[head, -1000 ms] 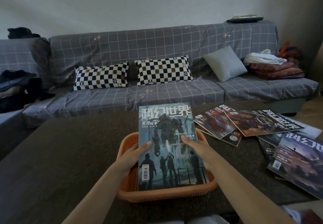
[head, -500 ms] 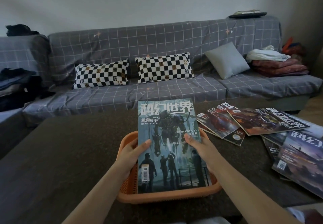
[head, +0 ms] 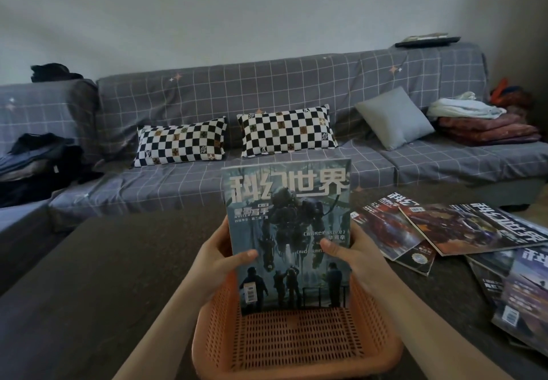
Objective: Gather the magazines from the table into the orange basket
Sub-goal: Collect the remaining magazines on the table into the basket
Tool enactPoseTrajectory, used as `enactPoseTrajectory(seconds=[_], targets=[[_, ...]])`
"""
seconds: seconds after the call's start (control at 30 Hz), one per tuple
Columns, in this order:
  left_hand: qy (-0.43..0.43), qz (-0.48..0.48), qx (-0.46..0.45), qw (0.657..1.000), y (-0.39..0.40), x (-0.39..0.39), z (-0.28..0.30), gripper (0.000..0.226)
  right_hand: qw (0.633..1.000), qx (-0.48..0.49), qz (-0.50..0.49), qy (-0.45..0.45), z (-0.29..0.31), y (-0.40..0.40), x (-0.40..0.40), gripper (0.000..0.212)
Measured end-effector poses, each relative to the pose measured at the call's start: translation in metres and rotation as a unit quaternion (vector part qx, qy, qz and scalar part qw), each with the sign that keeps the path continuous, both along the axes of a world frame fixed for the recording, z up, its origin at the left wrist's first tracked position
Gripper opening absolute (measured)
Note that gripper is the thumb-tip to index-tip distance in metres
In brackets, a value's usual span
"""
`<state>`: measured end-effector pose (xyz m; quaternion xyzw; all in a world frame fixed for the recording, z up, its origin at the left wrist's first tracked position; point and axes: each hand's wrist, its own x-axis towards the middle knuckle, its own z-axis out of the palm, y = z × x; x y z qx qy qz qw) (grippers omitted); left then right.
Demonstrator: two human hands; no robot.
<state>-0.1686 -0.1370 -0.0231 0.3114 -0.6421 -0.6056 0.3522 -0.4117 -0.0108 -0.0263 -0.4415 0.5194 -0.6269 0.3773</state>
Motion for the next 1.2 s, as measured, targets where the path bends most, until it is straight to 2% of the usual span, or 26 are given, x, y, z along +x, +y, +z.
enactPoseTrajectory(seconds=[0.13, 0.27, 0.43, 0.6, 0.67, 0.9, 1.07, 1.2], targets=[[-0.029, -0.005, -0.011, 0.999, -0.009, 0.0, -0.017, 0.091, 0.999, 0.023, 0.033, 0.007, -0.011, -0.008, -0.007, 0.086], [-0.041, -0.015, -0.015, 0.999, -0.015, 0.001, -0.023, 0.085, 0.998, 0.039, 0.043, 0.021, -0.013, -0.01, -0.011, 0.093], [-0.044, -0.027, 0.003, 0.999, -0.01, -0.006, -0.029, 0.093, 0.993, 0.059, 0.004, 0.099, -0.017, -0.011, -0.001, 0.082], [-0.03, -0.005, 0.032, 0.999, -0.005, -0.013, -0.024, 0.121, 0.996, 0.066, 0.002, 0.065, -0.013, -0.008, 0.001, 0.078], [-0.014, 0.006, 0.057, 0.998, -0.006, -0.016, -0.023, 0.131, 0.994, 0.072, -0.001, 0.081, -0.012, -0.008, 0.003, 0.079], [-0.011, 0.048, 0.082, 0.995, -0.006, -0.026, -0.022, 0.126, 0.989, 0.093, -0.028, 0.116, -0.013, -0.015, 0.003, 0.063], [-0.053, 0.058, 0.07, 0.994, -0.003, -0.026, -0.02, 0.133, 0.981, 0.1, -0.039, 0.161, -0.016, -0.015, 0.003, 0.073], [-0.066, 0.062, 0.065, 0.994, 0.002, -0.025, -0.019, 0.136, 0.974, 0.123, -0.048, 0.186, -0.016, -0.015, 0.005, 0.096]])
